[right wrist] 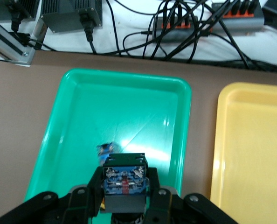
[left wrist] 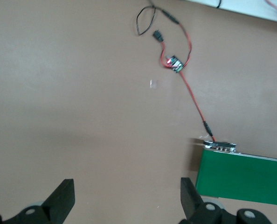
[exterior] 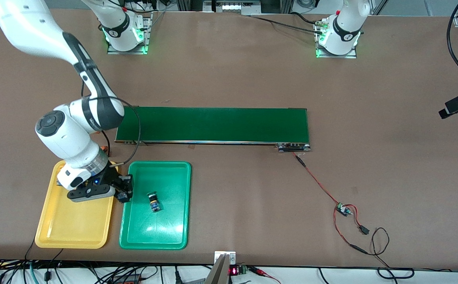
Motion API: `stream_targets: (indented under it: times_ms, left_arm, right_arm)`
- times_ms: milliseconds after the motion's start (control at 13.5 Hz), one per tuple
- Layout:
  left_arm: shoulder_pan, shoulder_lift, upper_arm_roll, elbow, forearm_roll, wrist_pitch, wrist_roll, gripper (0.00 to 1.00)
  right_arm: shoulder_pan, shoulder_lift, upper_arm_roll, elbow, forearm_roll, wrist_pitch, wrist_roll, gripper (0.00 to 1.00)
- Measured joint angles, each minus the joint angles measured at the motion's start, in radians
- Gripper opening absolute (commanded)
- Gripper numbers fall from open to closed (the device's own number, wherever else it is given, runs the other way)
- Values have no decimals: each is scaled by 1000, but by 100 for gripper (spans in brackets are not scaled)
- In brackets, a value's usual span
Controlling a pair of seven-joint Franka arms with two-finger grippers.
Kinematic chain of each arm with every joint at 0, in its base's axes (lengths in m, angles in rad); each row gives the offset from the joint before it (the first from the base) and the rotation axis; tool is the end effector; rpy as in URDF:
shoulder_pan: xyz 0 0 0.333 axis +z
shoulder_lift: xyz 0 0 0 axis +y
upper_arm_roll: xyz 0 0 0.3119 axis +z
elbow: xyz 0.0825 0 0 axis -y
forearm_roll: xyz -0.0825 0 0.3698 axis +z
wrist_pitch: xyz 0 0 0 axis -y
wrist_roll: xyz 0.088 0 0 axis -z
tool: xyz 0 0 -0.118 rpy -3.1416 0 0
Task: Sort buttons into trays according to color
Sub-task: 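Open the right gripper to drop the button in the green tray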
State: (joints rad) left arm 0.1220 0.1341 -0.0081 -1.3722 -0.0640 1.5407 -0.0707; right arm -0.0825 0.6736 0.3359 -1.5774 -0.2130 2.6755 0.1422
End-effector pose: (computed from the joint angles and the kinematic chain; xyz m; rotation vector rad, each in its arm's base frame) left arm 0.5762 0.0585 0.6226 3.0642 0.2791 0.0551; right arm 0.7136 0.1439 0.3071 -2.9175 -0.2364 -0.6678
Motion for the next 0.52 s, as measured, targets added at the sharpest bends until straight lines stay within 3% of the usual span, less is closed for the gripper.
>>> stream_targets:
  times_ms: [297,520]
  left_arm:
    - [-3,-11,-13,23,0,-57,0,100]
    - [-3,7,-15,18,0,7,0,100]
  right_arm:
    - [11,96,-6,-2,-4,172,-36,13]
    - [31,138,-7,-3,-4,257,-36,14]
